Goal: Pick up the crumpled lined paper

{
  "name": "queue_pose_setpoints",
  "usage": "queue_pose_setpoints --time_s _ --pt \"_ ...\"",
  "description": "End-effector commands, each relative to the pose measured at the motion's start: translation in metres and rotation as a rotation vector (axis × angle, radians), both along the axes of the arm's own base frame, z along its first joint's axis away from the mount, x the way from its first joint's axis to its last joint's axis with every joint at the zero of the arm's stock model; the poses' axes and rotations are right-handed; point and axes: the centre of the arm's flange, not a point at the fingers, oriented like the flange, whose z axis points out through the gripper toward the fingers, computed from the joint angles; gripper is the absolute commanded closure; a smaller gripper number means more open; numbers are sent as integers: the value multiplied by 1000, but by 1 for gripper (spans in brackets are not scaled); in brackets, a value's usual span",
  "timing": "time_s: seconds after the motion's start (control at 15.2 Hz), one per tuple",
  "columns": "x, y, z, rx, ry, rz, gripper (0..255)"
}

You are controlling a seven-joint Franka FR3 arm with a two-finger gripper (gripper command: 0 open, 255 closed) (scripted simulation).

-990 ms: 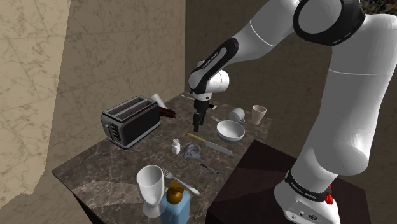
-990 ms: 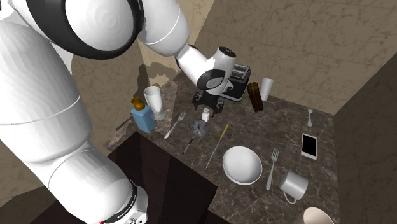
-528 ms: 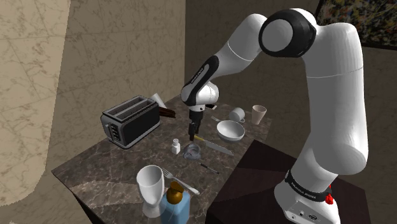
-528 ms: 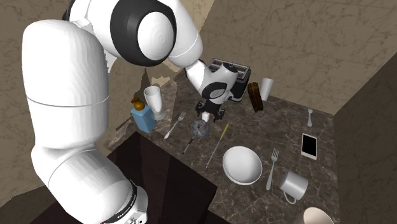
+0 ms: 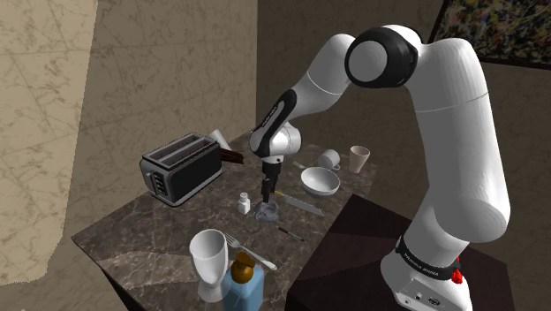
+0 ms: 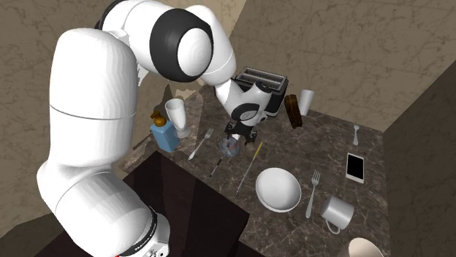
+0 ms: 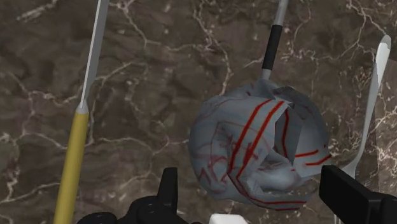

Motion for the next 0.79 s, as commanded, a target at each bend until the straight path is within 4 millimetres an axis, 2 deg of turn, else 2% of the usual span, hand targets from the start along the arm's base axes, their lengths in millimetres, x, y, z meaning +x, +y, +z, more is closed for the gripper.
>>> queue_pose_setpoints --time_s 0.0,0.59,0.73 --pt "0 0 -2 0 -1 0 255" --pt "0 0 -1 0 -1 0 255" --pt "0 0 9 0 0 0 255"
